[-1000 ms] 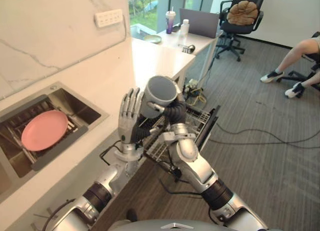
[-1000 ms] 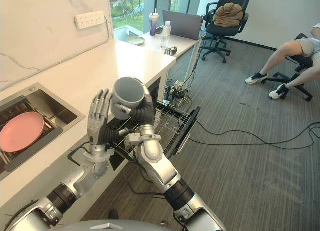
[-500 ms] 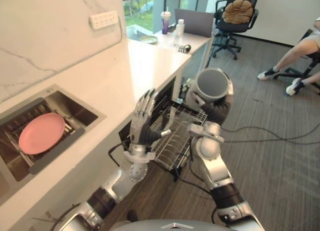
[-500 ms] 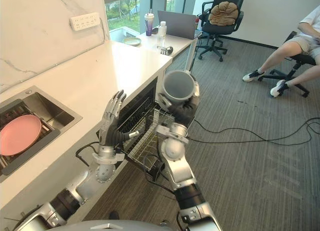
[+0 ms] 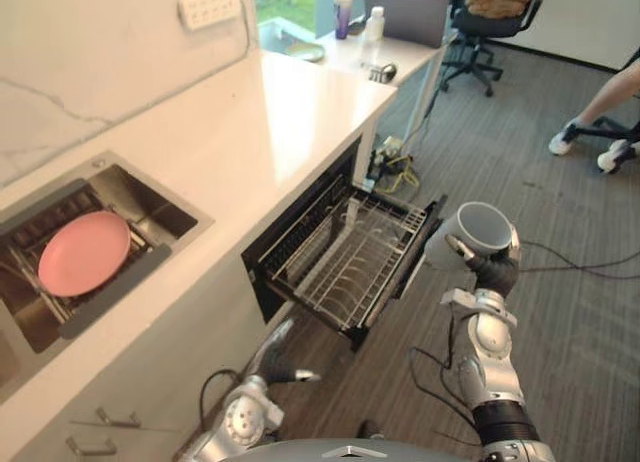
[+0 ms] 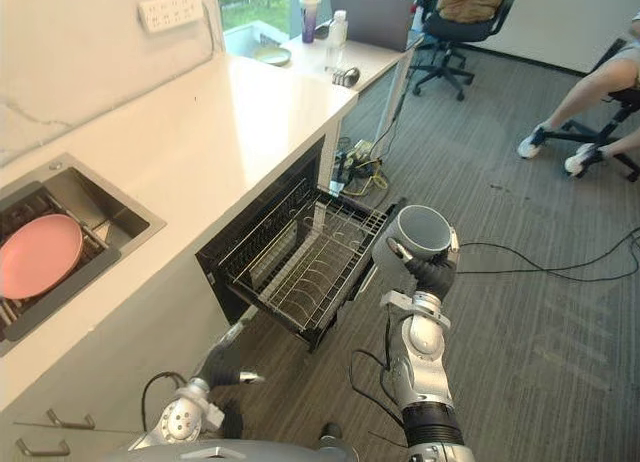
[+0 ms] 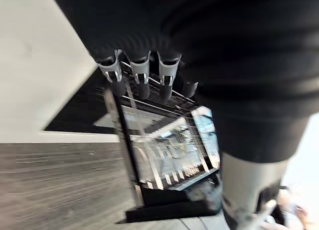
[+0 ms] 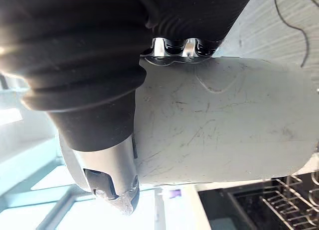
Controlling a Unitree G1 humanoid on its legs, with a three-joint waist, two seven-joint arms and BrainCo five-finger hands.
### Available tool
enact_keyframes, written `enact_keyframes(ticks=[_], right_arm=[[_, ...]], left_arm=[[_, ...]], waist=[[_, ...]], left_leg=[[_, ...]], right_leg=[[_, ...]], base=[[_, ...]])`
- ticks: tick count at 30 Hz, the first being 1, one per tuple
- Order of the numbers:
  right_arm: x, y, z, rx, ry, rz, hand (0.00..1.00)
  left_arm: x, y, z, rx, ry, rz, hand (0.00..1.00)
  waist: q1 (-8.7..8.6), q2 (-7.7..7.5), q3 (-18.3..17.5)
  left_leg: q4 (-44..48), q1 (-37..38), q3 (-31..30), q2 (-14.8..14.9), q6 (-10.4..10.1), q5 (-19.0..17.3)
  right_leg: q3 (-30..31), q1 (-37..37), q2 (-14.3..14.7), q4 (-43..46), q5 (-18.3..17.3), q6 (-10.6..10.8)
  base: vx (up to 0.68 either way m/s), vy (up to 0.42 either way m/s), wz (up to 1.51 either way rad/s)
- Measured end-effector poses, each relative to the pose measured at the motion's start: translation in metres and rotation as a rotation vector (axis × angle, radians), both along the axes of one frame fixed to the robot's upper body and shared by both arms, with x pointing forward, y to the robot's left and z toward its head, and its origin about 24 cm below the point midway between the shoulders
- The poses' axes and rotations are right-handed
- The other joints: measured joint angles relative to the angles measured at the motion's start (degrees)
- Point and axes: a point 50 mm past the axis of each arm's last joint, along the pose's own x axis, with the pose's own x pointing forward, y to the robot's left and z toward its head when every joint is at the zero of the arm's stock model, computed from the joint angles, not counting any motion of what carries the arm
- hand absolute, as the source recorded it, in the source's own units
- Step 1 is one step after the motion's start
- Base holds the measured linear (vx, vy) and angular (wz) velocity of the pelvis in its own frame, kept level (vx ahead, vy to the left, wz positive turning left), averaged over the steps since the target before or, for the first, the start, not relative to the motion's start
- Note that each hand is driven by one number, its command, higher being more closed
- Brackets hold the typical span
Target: Walk over to the sink, pick up the cup, carry it to the dishwasher, place the cup inside the dishwasher, then close the dishwasher door
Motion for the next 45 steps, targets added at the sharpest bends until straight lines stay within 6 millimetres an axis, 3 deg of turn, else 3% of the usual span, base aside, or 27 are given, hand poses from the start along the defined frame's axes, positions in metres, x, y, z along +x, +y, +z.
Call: enact_keyframes(ticks=[4,10,15,19,22,28,33,37,42,45], right_arm=[[0.029,-0.007,0.025,-0.082,-0.038,0.028,1.00],[0.055,-0.004,0.050,-0.136,-0.079,0.126,1.00],[0.071,-0.001,0.050,-0.159,-0.018,0.193,1.00],[0.075,-0.005,0.040,-0.162,0.077,0.232,1.00],[0.084,0.002,0.033,-0.162,0.159,0.274,1.00],[0.091,0.007,0.015,-0.161,0.310,0.303,1.00],[0.110,0.014,0.025,-0.199,0.376,0.317,1.00],[0.114,0.003,0.026,-0.218,0.444,0.302,1.00],[0.120,0.003,0.032,-0.338,0.497,0.335,1.00],[0.126,-0.001,0.041,-0.347,0.507,0.335,1.00]], left_arm=[[-0.006,0.028,-0.017,0.120,0.074,0.107,0.00],[-0.002,0.047,-0.022,0.184,0.121,0.195,0.00],[0.001,0.068,-0.025,0.240,0.155,0.299,0.00],[-0.009,0.090,-0.034,0.321,0.256,0.384,0.00],[-0.021,0.101,-0.043,0.356,0.355,0.433,0.00],[-0.039,0.112,-0.053,0.383,0.495,0.507,0.00],[-0.046,0.118,-0.056,0.380,0.548,0.530,0.00],[-0.043,0.118,-0.058,0.377,0.575,0.501,0.00],[-0.048,0.118,-0.062,0.390,0.613,0.480,0.00],[-0.043,0.118,-0.061,0.391,0.603,0.477,0.00]], waist=[[1.66,0.34,3.1],[3.31,0.01,7.5],[4.81,-0.90,9.1],[6.40,-1.63,11.4],[7.03,-2.14,12.8],[9.04,-2.74,15.8],[9.57,-2.89,17.1],[10.35,-2.90,17.8],[10.62,-2.82,19.1],[11.09,-1.94,20.6]], left_leg=[[0.0,-3.1,-0.4,-0.1,0.0,1.8],[0.2,-3.8,-1.9,-1.3,0.3,2.2],[0.4,-5.0,-2.1,-1.5,0.5,2.2],[0.4,-5.0,-2.9,-1.6,0.8,2.5],[0.4,-5.0,-3.3,-1.6,0.7,2.6],[0.4,-6.3,-4.8,-1.3,0.6,2.9],[0.4,-8.8,-5.3,-1.3,0.3,4.0],[0.4,-10.4,-6.5,-1.9,0.6,4.5],[1.1,-12.1,-6.6,-2.1,0.6,4.9],[3.7,-13.4,-6.7,-2.1,0.5,4.0]], right_leg=[[-0.8,-3.5,-0.6,2.3,0.0,0.0],[-2.6,-4.3,-2.3,5.7,-2.3,0.8],[-2.5,-7.3,-3.7,10.5,-4.4,0.9],[-2.7,-8.4,-4.6,14.2,-6.7,0.7],[-2.8,-9.2,-5.1,16.7,-8.0,0.4],[-4.6,-10.5,-5.7,20.0,-10.0,-0.1],[-4.6,-13.4,-6.0,21.8,-10.4,-0.5],[-4.5,-15.3,-7.0,24.5,-11.7,-0.6],[-4.6,-17.3,-7.9,27.1,-13.2,-1.1],[-4.7,-17.6,-8.0,27.7,-13.4,-1.3]], base=[[0.03,0.004,0.15],[0.05,-0.001,0.20],[0.04,-0.028,0.05],[0.01,-0.064,0.09],[-0.02,-0.079,0.08],[-0.04,-0.082,0.15],[-0.03,-0.069,0.07],[-0.02,-0.052,0.19],[-0.04,-0.063,0.10],[-0.05,-0.047,0.04]])
